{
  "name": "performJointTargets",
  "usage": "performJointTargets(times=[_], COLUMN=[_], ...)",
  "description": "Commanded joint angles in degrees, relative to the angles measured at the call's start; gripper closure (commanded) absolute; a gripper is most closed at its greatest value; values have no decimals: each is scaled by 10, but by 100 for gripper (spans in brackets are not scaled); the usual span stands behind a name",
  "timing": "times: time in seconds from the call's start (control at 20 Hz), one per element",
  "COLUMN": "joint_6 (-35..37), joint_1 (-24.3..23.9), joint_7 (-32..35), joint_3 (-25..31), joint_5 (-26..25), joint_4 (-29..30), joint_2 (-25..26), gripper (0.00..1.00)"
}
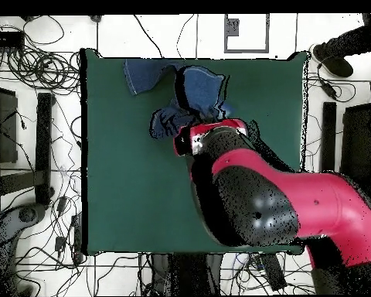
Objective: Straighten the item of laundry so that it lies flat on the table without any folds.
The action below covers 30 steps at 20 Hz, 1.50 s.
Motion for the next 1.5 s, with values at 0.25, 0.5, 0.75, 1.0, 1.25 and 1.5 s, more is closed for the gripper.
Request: performJointTargets(times=[0.25,0.5,0.75,1.0,1.25,1.5], joint_6=[-110,-159,-216,-190,-122,-94], joint_1=[56,65,105,148,178,193], joint_7=[70,63,59,51,33,29], joint_3=[-20,-44,-115,-183,-224,-246], joint_5=[-65,-122,-198,-251,-288,-300], joint_4=[68,79,77,66,52,47], joint_2=[57,85,132,145,149,155], gripper=[100,100,100,100,100,100])
